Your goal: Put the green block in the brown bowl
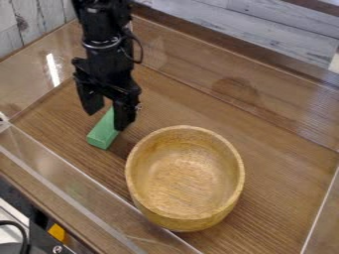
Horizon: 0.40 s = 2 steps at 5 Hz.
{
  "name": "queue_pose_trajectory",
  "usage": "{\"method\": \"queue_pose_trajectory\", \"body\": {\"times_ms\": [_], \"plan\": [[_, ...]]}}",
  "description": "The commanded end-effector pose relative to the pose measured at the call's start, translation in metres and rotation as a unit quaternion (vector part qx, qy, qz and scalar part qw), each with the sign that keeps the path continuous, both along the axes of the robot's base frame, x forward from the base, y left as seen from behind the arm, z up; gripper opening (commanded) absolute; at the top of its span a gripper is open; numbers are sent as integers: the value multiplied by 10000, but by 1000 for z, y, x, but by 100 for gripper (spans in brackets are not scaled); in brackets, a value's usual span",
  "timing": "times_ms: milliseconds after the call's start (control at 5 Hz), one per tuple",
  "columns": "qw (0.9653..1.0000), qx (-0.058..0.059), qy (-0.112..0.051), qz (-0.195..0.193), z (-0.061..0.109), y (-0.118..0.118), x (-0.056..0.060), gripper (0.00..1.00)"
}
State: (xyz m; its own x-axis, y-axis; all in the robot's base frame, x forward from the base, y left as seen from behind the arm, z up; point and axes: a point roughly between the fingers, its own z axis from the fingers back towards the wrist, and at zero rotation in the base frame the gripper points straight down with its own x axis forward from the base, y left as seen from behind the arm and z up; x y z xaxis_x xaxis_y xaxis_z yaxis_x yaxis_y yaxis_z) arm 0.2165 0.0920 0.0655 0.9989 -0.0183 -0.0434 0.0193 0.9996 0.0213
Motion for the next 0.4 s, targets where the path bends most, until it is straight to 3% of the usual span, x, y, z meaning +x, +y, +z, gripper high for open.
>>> {"method": "queue_pose_trajectory", "body": {"times_ms": [0,200], "plan": [[9995,-4,-274,-125,6,13,8,100],[9992,-137,-293,-221,0,21,14,100]]}}
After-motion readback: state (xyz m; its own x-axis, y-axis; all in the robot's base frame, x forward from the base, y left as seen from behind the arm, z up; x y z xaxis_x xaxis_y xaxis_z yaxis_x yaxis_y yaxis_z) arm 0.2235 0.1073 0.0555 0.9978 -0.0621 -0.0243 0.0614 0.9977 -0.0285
